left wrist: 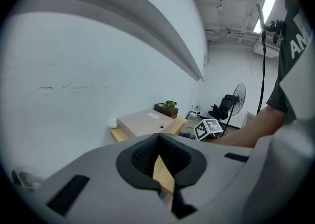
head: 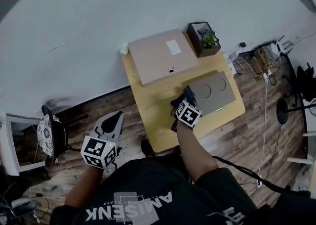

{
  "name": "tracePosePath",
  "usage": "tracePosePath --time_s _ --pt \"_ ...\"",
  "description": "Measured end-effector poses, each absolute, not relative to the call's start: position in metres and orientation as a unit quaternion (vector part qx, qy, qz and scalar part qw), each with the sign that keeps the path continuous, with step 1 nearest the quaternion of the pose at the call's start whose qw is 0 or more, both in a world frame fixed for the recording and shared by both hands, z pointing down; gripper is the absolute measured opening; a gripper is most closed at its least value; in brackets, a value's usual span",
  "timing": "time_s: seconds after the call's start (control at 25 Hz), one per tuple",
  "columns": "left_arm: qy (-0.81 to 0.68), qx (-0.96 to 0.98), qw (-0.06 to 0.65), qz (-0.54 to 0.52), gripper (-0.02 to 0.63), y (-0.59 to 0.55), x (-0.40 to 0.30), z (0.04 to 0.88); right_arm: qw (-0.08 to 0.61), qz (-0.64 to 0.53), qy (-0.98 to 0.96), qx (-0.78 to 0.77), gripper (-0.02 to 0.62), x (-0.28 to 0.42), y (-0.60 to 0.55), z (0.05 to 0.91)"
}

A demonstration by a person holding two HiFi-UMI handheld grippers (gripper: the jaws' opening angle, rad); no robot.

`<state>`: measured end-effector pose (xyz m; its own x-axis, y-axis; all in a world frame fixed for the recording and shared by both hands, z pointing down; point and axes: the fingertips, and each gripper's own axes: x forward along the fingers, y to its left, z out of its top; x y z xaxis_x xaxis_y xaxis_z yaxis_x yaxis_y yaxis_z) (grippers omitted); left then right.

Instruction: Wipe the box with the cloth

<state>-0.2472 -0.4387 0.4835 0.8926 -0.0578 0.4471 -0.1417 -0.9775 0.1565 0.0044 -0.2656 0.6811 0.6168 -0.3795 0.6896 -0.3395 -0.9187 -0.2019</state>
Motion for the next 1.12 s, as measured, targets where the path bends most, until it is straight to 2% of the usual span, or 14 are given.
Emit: tracePosePath --time_s 1.12 --pt "0.055 0.971 0.089 0.217 0.002 -0.358 -0.193 0.483 -0.004 -0.420 0.225 -0.879 0.077 -0.056 -0.167 0.689"
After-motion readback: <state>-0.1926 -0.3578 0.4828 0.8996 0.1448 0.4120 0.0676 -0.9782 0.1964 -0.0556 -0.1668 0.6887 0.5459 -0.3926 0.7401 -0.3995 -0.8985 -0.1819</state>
